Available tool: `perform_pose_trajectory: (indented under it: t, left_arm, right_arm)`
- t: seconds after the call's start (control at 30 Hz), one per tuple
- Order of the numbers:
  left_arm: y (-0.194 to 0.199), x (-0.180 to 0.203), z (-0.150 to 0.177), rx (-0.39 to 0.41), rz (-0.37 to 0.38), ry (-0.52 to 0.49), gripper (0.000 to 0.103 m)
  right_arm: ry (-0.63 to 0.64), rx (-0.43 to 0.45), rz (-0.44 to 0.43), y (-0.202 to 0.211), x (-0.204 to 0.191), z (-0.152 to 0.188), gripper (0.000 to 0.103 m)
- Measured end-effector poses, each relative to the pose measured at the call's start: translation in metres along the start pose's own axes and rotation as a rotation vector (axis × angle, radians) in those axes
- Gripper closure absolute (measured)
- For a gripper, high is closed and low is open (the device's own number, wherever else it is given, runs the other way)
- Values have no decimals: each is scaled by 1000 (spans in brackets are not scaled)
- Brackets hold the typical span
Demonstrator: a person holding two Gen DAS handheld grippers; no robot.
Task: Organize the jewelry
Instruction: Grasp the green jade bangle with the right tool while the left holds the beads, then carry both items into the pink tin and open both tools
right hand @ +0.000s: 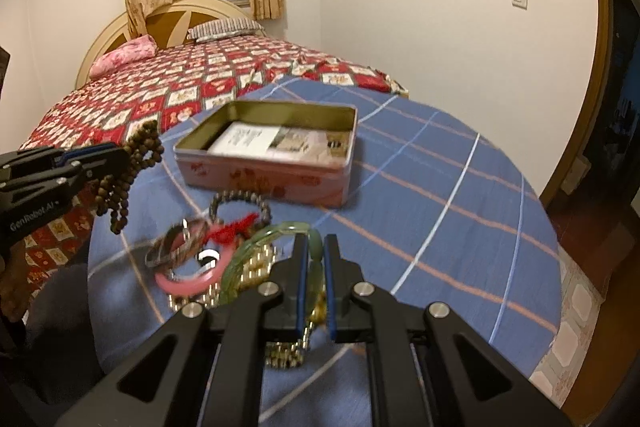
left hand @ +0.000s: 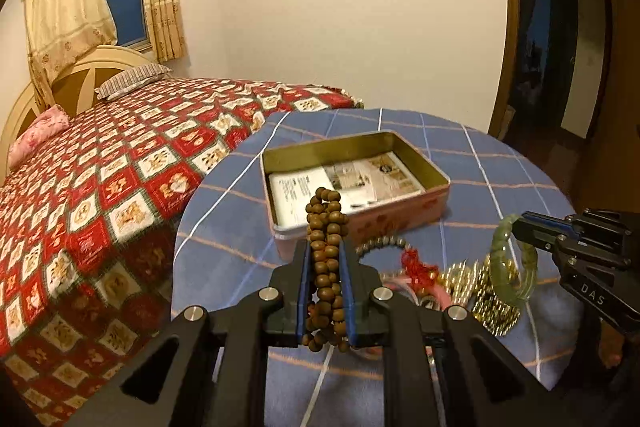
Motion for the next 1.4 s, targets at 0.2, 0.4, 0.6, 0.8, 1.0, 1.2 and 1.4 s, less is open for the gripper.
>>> perform_pose_trajectory:
  t: [0.2,0.4,0.6,0.8,1.0,1.2,1.4]
  left_arm:
    - [-7,7,-28,22,26,-12,89]
    - [-28,7,-51,14,20,-16,89]
    - [-51,7,-64,6,-1,-37,89]
    - [-79,2,-72,-15,-45,-60,89]
    - [-107,-6,-78,-43,-82,-76,89]
    - [-129,-10,-81,-63,-101,-93,89]
    - [-145,-13,-78,-83,-116,-95,89]
  right_arm:
    - [28,32,4,-2,8,-32,93]
    - [51,41,-4,-14,14,-56,93]
    - [54,27,-22,-37,21,-73,93]
    - [63,3,-13,-62,27,-89,93]
    - [74,-32,-1,-88,32,-97,93]
    - [86,-66,8,-110,38,-101,93]
    - [93,-88,15,-125,43,-105,93]
Point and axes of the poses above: each gripper's, at about its wrist camera, not at the fingertips, and y roughly against the way its jaws point, x to its right, z to its underside, the point moved 7 cm from there along -y, roughly the way its jaws point, and after that the axes turned 15 degrees about y, right-handed, at the moved point
